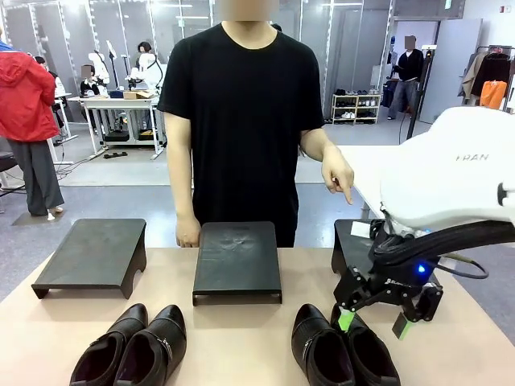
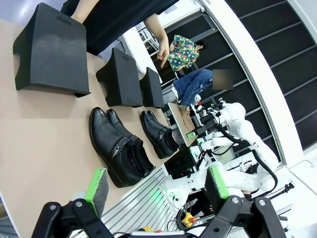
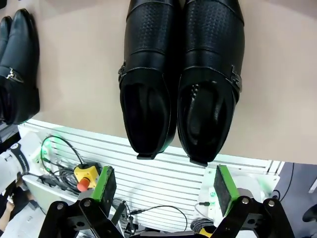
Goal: Place the shoes on the stand as instructed by the person.
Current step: Pick up one pair of Shoes and place it on the Shoes Stand indicated by the person.
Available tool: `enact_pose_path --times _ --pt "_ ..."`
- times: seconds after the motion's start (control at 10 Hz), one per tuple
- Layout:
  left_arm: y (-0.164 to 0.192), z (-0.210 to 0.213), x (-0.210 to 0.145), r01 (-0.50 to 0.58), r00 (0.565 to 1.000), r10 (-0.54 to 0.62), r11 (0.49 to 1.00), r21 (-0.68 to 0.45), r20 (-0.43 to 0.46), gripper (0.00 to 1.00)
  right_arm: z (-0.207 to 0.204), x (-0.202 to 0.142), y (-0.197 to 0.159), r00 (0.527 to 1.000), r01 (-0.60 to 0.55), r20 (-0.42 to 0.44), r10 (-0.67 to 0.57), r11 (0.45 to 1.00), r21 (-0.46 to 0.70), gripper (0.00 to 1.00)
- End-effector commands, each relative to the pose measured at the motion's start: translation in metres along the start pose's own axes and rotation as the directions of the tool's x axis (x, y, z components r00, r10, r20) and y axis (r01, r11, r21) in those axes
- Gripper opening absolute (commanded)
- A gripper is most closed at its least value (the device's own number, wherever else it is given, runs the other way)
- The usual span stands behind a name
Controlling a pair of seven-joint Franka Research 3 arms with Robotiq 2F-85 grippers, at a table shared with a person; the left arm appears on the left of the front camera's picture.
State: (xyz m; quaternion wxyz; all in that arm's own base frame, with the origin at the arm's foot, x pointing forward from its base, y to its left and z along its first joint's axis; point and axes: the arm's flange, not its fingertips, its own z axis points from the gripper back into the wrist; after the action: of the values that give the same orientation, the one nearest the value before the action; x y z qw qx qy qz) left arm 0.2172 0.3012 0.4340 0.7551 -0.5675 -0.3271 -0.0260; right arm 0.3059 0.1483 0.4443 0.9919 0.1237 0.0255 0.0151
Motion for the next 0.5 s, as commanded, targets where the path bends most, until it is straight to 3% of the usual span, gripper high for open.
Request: enact_pose_path --times 0.0,0.4 --pt "-0.001 0.001 0.000 0.004 1.000 -0.004 1.000 -0.004 0.002 1.00 -0.032 -0.017 -0.006 0.999 0.045 0.004 -0.045 0.998 -0.036 1.00" --pt "-0.001 0.001 0.000 0.004 1.000 -0.004 1.000 -0.004 0.002 1.00 -0.056 -0.020 -0.002 0.997 0.074 0.007 -0.073 0.996 -0.057 1.00"
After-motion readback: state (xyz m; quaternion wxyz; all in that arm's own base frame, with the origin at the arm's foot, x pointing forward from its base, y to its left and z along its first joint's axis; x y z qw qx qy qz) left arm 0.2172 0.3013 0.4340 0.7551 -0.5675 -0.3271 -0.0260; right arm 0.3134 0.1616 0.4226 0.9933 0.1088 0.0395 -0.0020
